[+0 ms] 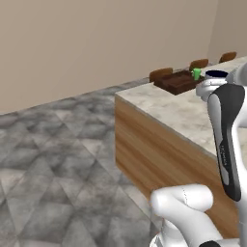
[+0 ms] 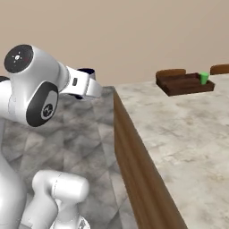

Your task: There is a tray on the dining counter. Grab the cup, mug, and pitcher and place them on the tray. The pitcher may be placed next to the tray if it cannot fit the tray.

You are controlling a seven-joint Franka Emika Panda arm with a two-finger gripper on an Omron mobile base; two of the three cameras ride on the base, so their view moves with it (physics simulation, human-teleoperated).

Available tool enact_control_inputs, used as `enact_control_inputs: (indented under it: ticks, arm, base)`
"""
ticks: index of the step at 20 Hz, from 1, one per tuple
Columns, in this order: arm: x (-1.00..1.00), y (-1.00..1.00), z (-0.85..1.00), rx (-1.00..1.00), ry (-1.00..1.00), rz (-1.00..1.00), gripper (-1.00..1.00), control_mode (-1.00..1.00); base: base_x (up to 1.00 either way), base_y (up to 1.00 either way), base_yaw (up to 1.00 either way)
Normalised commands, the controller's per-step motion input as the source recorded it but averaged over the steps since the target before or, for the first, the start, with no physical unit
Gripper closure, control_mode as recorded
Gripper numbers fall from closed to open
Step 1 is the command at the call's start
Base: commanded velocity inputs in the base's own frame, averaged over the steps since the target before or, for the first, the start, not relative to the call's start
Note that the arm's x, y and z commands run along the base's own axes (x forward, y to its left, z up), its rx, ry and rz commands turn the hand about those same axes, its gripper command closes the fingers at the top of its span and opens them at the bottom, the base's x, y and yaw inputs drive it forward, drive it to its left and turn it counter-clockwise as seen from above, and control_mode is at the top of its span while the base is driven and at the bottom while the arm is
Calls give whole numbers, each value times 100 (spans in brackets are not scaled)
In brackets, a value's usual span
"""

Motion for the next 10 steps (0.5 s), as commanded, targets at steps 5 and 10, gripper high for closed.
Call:
enact_control_inputs:
  ticks: [5,10]
  arm:
    - [0,0,0,0,0,0,100,100]
    - [0,0,0,0,0,0,100,100]
  base:
    - [0,100,-1]
    - [1,89,-24]
